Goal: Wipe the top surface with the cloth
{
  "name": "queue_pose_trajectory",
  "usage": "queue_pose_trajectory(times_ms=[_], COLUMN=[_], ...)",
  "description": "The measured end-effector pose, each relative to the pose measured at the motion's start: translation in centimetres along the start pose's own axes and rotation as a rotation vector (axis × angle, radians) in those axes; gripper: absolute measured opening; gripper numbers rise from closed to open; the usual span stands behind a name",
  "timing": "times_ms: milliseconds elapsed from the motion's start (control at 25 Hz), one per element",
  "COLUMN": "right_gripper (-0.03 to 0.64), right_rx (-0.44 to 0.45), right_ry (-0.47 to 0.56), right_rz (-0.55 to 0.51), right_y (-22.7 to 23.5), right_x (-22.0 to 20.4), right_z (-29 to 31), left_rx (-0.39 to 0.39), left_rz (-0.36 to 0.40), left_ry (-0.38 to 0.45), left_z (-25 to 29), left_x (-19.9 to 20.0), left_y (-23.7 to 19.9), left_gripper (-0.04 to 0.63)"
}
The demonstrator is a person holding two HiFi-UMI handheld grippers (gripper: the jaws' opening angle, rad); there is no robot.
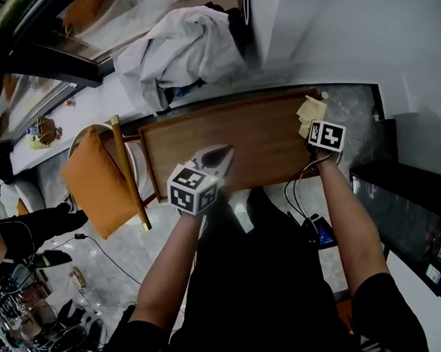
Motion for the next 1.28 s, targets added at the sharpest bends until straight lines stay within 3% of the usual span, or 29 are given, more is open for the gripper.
queue_pose_trajectory(times_ms=[120, 240, 480, 640, 960, 1280], right_gripper=[0.032, 0.032, 0.032, 0.032, 0.032, 0.032], right_rx=[-0.014, 0.039, 0.273, 0.448, 0.659, 0.738], right_ry=[0.057, 0.113, 0.15, 0.134, 0.039, -0.04], right_rz=[0.012, 0.036, -0.028, -0.05, -0.077, -0.141], right_y=[-0.3, -2.6, -15.6, -26.1, -42.4, -51.3], right_x=[0.2, 0.8, 1.3, 0.0, -4.7, -8.5], right_z=[-1.0, -2.0, -3.8, -4.8, -6.1, -6.6], left_rx=[0.01, 0.026, 0.11, 0.196, 0.282, 0.296], left_rz=[-0.011, -0.026, -0.106, -0.132, -0.136, -0.156], left_ry=[0.012, 0.028, 0.034, 0.075, 0.15, 0.156], left_z=[-0.8, -2.2, -7.2, -11.6, -21.0, -26.1], left_x=[0.0, -0.1, -1.4, -1.3, -0.8, -2.4], left_y=[-0.3, -1.1, -4.9, -8.2, -12.6, -14.5], left_gripper=[0.012, 0.011, 0.012, 0.012, 0.012, 0.012])
Point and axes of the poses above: the fingertips, and each gripper's own axes: z forward along the fingers, y to its right, x out of its top, the point moved 5 cm from there along -z, backward along the fingers, and after that the axes turned 11 degrees about y, right-handed, at the moved point
